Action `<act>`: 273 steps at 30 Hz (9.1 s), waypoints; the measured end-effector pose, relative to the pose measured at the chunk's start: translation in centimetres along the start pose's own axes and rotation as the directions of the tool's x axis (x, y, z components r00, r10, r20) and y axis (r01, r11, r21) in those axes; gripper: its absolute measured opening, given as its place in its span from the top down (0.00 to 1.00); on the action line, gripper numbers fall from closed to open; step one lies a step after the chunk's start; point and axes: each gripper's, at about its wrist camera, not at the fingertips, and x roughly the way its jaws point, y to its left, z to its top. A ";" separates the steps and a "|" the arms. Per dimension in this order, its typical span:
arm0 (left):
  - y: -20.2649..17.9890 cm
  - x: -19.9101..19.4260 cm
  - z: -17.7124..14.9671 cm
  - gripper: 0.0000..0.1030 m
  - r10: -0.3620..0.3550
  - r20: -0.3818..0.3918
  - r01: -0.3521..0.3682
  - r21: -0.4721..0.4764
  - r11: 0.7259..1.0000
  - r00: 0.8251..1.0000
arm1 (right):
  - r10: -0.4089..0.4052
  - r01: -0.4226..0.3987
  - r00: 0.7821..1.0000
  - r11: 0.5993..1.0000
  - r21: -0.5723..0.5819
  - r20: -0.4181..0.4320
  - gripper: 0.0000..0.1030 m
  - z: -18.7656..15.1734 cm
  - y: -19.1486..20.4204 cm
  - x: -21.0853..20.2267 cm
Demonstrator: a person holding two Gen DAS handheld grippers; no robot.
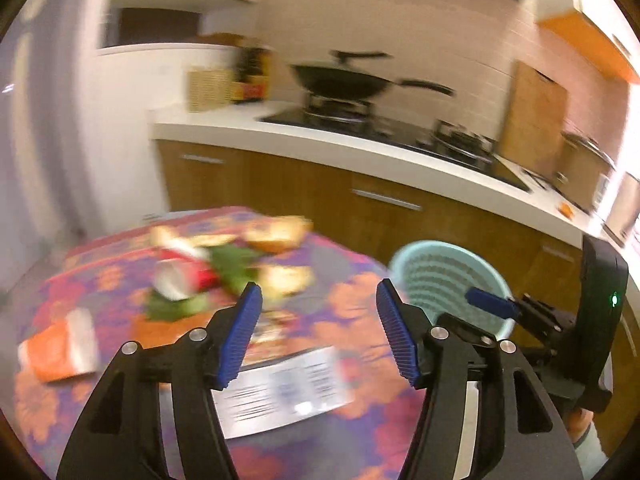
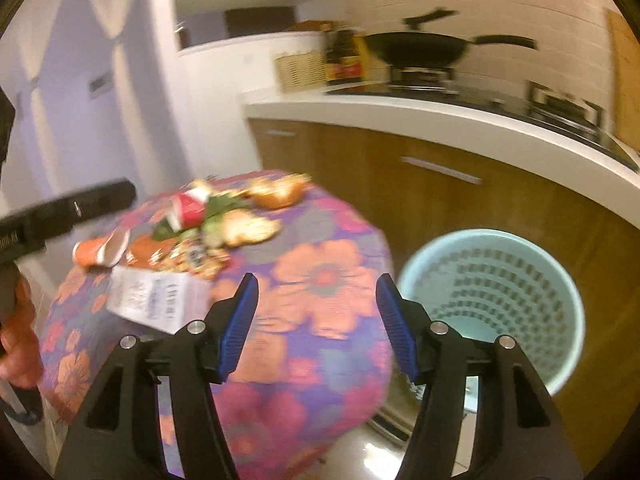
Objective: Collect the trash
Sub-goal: 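Move the right gripper to the milk carton and the left to the orange cup, then grasp the white milk carton with the right gripper while the left grasps the orange cup, then carry the carton and cup over the wastebasket and open both grippers, then move both grippers back over the table toward the orange snack bags, then grasp the orange snack bag with the left gripper, then grasp the panda-print snack bag with the right gripper while the left carries its bag toward the wastebasket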
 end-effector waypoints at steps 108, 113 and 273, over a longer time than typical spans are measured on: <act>9.8 -4.8 0.6 0.85 -0.073 0.027 0.073 0.004 0.997 0.997 | 0.092 -0.090 0.996 0.978 -0.187 0.001 0.52 0.8 5.7 -1.0; 3.2 -1.5 2.1 0.85 -0.147 0.007 0.146 0.076 0.986 0.989 | -0.032 0.034 0.999 0.995 -0.096 0.024 0.52 0.4 -0.3 -2.4; 15.6 3.3 -5.0 0.78 0.013 0.024 -0.006 -0.267 0.964 1.000 | 0.012 -0.050 0.972 0.987 -0.155 -0.234 0.80 1.1 14.5 11.6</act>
